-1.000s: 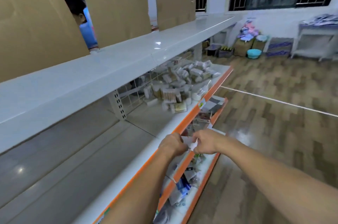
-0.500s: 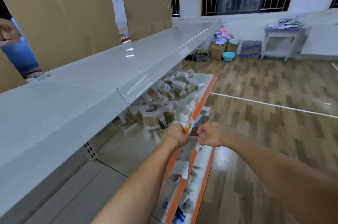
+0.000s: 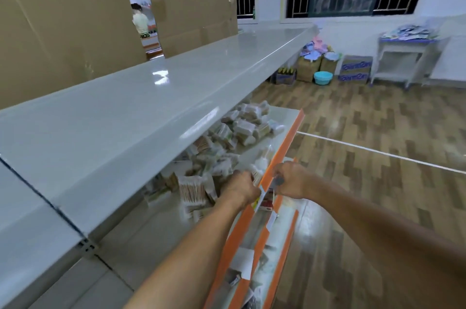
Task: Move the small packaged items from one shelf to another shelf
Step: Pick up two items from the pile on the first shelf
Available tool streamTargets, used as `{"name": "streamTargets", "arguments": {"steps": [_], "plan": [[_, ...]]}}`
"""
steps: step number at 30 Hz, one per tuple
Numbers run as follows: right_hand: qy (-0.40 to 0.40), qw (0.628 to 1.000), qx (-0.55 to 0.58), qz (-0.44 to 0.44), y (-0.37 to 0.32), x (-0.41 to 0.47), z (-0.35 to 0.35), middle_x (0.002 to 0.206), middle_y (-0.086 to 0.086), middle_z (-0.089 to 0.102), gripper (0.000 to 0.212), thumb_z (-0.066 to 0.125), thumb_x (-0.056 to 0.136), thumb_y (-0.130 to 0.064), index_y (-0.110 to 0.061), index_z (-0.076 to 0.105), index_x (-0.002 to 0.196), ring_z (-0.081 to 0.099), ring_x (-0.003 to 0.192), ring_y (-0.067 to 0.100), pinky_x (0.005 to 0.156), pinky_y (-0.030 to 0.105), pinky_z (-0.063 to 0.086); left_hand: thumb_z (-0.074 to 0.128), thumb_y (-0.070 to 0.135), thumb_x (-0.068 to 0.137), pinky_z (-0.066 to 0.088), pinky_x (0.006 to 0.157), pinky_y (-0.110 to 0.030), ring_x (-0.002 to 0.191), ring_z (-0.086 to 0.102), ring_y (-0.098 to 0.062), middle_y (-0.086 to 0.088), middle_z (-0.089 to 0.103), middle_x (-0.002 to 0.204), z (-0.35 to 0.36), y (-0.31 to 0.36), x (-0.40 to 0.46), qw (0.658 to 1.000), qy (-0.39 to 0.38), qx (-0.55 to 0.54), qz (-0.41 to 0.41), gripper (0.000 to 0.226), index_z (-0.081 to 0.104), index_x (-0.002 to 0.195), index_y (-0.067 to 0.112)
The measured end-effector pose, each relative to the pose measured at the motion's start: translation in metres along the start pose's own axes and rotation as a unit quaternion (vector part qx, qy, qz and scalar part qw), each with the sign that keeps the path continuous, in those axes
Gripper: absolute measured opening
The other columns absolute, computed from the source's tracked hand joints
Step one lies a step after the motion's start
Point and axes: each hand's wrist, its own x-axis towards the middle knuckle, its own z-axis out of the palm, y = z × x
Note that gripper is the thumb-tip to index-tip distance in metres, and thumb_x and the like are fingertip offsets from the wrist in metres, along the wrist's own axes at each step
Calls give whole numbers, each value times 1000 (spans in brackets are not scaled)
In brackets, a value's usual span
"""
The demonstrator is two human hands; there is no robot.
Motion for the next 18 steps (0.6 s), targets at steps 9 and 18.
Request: {"name": "streamTargets", "arguments": {"steps": [9,18], "plan": [[-38,993,-63,-96,38,104,-27,126,5,48,56,66,86,-20,-23,49,139,54,114,24,75,26,39,64,50,85,39,104,-43,131,37,-35,-15,37,143,8,15,68,993,-4,35,-111,70,39,140,15],[-82,974,-97,-190,63,168,-46,152,6,37,67,65,85,-7,-23,43,147,41,138,22,108,32,42,59,14,87,35,111,-40,135,33,-35,-17,34,146,11,28,95,974,5,93,-207,66,29,146,16]]}}
